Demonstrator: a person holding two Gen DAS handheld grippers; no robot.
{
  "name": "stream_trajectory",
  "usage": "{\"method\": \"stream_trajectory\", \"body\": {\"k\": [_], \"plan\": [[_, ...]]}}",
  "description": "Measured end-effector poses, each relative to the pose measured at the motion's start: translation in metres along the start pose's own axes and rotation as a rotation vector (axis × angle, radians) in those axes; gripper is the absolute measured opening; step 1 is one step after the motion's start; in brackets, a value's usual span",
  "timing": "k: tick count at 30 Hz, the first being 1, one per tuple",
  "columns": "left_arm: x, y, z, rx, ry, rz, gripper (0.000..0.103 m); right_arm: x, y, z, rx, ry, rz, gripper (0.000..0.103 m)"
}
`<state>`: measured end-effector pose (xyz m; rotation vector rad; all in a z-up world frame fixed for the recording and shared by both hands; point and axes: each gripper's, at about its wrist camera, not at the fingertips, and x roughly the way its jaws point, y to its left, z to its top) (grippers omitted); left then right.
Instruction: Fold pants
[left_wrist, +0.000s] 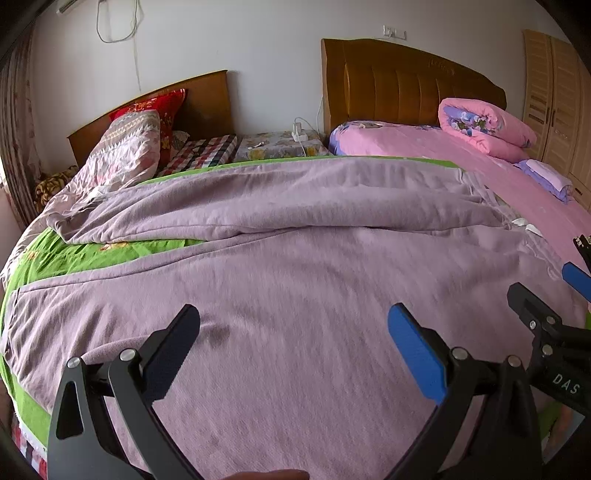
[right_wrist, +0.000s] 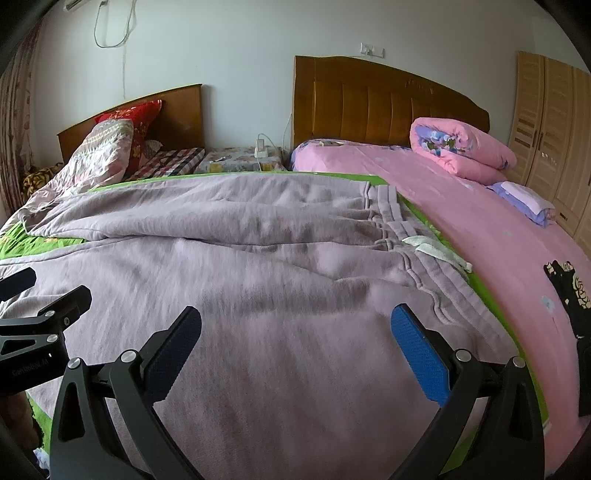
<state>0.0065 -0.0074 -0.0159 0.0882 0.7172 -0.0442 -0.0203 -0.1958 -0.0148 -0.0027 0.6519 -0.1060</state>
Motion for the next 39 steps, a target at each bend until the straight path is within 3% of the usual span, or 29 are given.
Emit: {"method": "stream_trajectory", "body": {"k": [39], "plan": [[0.021, -0.003, -0.002, 0.008, 0.077, 0.015, 0.102, 0.02, -0.002, 0.001, 0.005, 0.059, 0.007, 0.099]]}}
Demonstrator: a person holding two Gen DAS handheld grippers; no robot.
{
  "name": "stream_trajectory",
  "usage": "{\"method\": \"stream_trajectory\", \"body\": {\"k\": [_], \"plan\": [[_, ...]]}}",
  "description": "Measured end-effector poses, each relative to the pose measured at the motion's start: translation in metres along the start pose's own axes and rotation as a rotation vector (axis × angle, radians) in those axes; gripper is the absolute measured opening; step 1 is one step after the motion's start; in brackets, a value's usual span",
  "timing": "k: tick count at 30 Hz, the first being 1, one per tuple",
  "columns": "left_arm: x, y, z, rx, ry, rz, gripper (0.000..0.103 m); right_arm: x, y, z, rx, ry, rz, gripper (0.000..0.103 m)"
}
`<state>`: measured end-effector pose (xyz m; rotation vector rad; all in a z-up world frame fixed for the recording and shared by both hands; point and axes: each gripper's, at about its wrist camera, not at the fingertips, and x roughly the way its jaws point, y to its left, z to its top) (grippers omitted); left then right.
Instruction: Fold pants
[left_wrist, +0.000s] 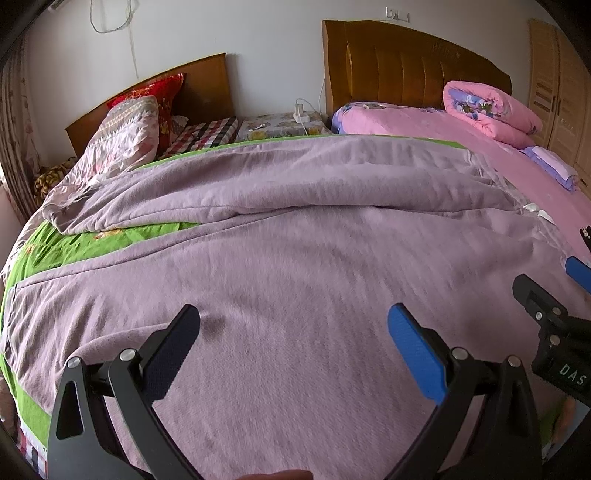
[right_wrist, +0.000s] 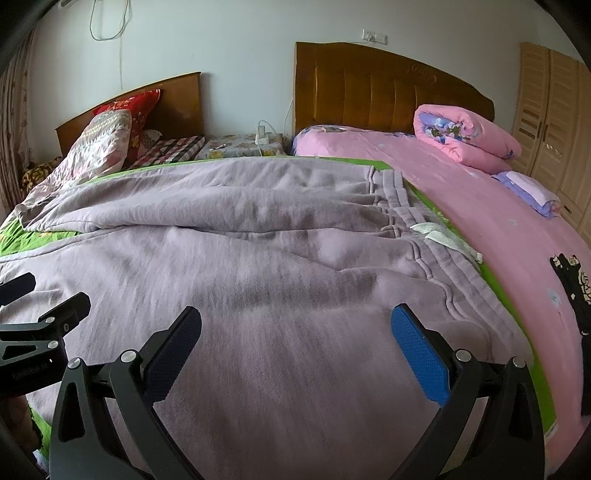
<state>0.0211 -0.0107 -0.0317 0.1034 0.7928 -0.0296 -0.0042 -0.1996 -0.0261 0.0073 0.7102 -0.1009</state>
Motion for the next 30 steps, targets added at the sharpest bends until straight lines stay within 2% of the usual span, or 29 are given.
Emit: {"method": "stream_trajectory", "body": {"k": [10, 14, 19, 20, 23, 24, 27, 28, 29, 30], "plan": [[0.007, 0.002, 0.003, -0.015, 0.019, 0.0, 0.102, 0.007, -0.002, 0.002, -0.007, 0.022, 0.009, 0.099], [0.013, 0.008, 0.012, -0.015, 0.081, -0.002, 0.102, 0.005, -0.006, 0.008, -0.006, 0.001, 0.012, 0.099], [0.019, 0.027, 0.043, 0.022, 0.072, 0.058, 0.102, 0.006, -0.021, 0.055, -0.078, -0.089, 0.025, 0.099], [0.022, 0.029, 0.049, 0.031, 0.088, 0.038, 0.102, 0.011, -0.026, 0.068, -0.092, -0.093, 0.041, 0.099], [0.05, 0.038, 0.077, 0.074, 0.19, -0.087, 0.102, 0.043, -0.044, 0.117, -0.14, -0.077, 0.114, 0.099], [0.062, 0.04, 0.091, 0.093, 0.2, -0.133, 0.102, 0.063, -0.05, 0.135, -0.177, -0.046, 0.154, 0.099], [0.084, 0.043, 0.123, 0.152, 0.148, -0.166, 0.101, 0.127, -0.063, 0.177, -0.269, 0.047, 0.252, 0.099], [0.091, 0.045, 0.137, 0.169, 0.094, -0.22, 0.101, 0.148, -0.065, 0.189, -0.3, 0.087, 0.297, 0.099], [0.097, 0.048, 0.147, 0.177, 0.06, -0.299, 0.101, 0.171, -0.067, 0.201, -0.344, 0.1, 0.301, 0.099], [0.11, 0.05, 0.162, 0.185, 0.067, -0.421, 0.101, 0.186, -0.067, 0.208, -0.38, 0.111, 0.303, 0.099]]}}
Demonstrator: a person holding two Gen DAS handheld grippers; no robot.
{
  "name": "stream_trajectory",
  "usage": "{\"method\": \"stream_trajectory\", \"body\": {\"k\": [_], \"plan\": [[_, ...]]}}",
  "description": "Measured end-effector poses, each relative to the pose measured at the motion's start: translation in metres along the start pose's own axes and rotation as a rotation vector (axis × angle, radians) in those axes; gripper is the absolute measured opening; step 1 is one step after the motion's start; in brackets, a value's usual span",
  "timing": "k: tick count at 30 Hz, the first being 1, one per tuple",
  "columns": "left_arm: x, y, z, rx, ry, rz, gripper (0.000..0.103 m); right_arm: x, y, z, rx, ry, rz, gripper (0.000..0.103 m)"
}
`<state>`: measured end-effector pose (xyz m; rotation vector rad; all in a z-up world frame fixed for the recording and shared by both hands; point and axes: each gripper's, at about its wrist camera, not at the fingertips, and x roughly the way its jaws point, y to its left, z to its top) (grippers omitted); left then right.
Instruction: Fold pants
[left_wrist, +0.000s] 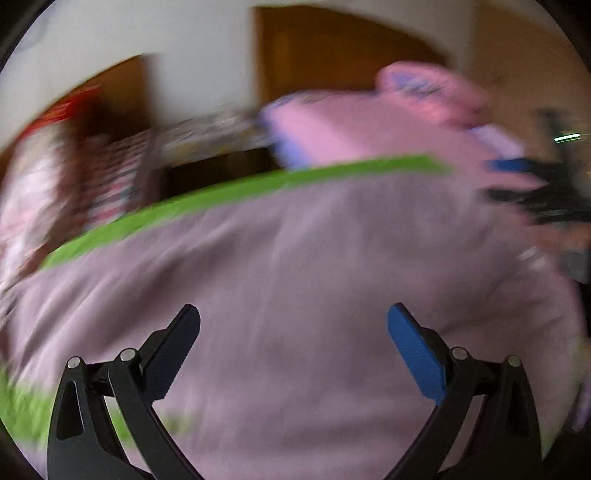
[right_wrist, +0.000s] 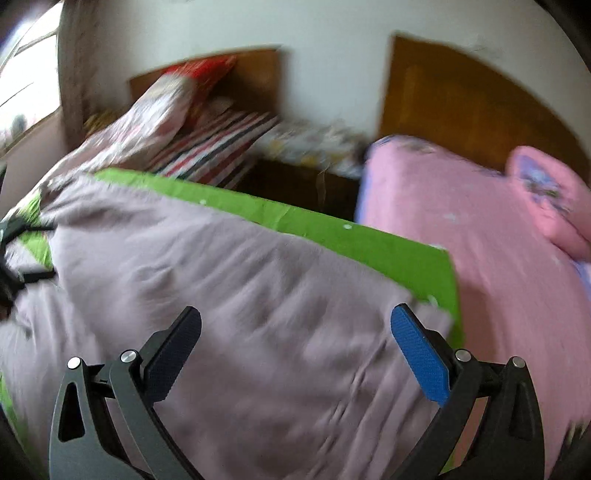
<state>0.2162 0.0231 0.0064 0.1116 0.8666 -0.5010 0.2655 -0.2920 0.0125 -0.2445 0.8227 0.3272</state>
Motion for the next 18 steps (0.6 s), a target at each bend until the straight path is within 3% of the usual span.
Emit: {"method": "stream_trajectory", "body": {"k": [2, 6, 11, 14, 15, 18], "plan": [[0.024, 0.011, 0.021, 0.038, 0.085, -0.101, 0.101, 0.033, -0.014, 0.015, -0.07, 0.066, 0.026, 0.099], [0.068, 0.035, 0.061, 0.195, 0.112, -0.133, 0.097, 0.081, -0.029, 0.024, -0.127, 0.171, 0.105, 0.098], [0.107, 0.081, 0.091, 0.242, 0.145, -0.182, 0.087, 0.115, -0.047, 0.027, -0.098, 0.257, 0.216, 0.085], [0.124, 0.096, 0.098, 0.29, 0.193, -0.207, 0.085, 0.118, -0.051, 0.023, -0.086, 0.255, 0.282, 0.077], [0.127, 0.097, 0.097, 0.299, 0.202, -0.213, 0.079, 0.116, -0.05, 0.023, -0.089, 0.249, 0.302, 0.069], [0.138, 0.106, 0.098, 0.331, 0.245, -0.244, 0.071, 0.103, -0.041, 0.022, -0.135, 0.234, 0.31, 0.03]]}}
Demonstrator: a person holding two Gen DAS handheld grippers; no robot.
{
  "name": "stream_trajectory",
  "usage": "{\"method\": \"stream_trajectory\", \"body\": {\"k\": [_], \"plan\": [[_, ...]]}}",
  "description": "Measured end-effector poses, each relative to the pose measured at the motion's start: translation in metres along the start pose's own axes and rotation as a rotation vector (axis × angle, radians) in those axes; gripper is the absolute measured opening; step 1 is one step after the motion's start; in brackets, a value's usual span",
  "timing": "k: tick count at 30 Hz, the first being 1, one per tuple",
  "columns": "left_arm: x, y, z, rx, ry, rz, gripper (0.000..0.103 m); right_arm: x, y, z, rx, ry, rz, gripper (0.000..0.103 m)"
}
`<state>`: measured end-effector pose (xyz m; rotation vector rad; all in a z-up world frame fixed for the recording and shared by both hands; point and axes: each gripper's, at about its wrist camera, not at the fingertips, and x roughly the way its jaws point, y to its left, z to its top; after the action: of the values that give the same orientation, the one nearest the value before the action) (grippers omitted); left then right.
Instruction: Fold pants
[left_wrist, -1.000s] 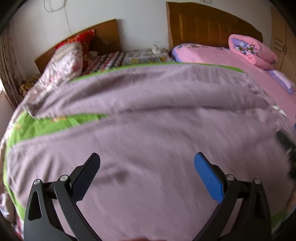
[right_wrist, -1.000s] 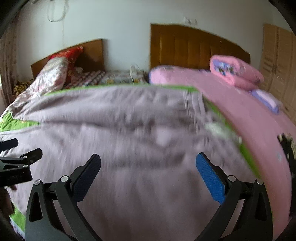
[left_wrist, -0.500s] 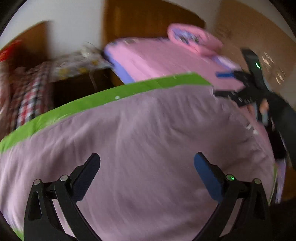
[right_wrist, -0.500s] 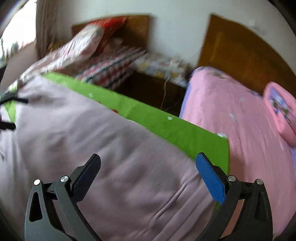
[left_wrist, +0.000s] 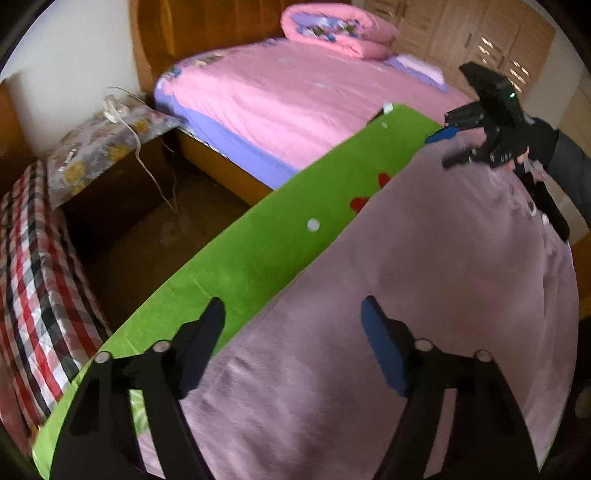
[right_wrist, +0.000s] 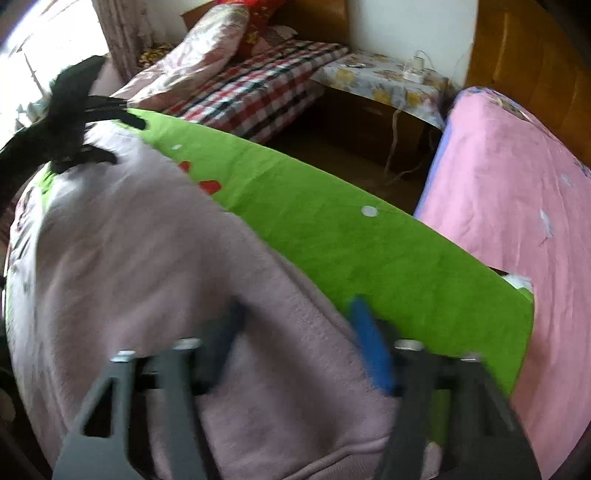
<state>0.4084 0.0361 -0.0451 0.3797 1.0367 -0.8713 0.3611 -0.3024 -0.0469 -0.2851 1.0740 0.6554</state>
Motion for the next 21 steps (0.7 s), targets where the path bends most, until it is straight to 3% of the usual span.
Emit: {"method": "stream_trajectory", "body": {"k": [1, 4, 9, 11, 12, 15, 18, 21], "plan": [[0.004, 0.008, 0.0, 0.008, 0.017, -0.012, 0.069, -0.004, 0.008, 0.0, -0.029, -0.003, -0.04, 0.018], [0.007, 0.018, -0.001, 0.021, 0.039, -0.066, 0.069, -0.024, 0.04, -0.008, -0.097, -0.044, -0.162, 0.015], [0.009, 0.024, 0.002, 0.053, 0.078, -0.12, 0.068, -0.069, 0.083, -0.012, -0.106, -0.154, -0.346, 0.014], [0.008, 0.022, 0.004, 0.075, 0.099, -0.162, 0.044, -0.082, 0.1, -0.015, -0.098, -0.177, -0.397, 0.014], [0.007, 0.02, 0.004, 0.093, 0.11, -0.191, 0.016, -0.086, 0.11, -0.016, -0.1, -0.179, -0.426, 0.014], [-0.007, 0.004, 0.002, 0.186, 0.077, -0.12, 0.008, -0.088, 0.128, -0.015, -0.09, -0.156, -0.494, 0.013], [-0.041, -0.011, -0.001, 0.215, -0.015, -0.03, 0.008, -0.1, 0.143, -0.021, -0.068, -0.16, -0.547, 0.013], [-0.092, -0.055, -0.011, 0.285, -0.131, 0.098, 0.007, -0.126, 0.162, -0.038, -0.061, -0.208, -0.563, 0.013]]}}
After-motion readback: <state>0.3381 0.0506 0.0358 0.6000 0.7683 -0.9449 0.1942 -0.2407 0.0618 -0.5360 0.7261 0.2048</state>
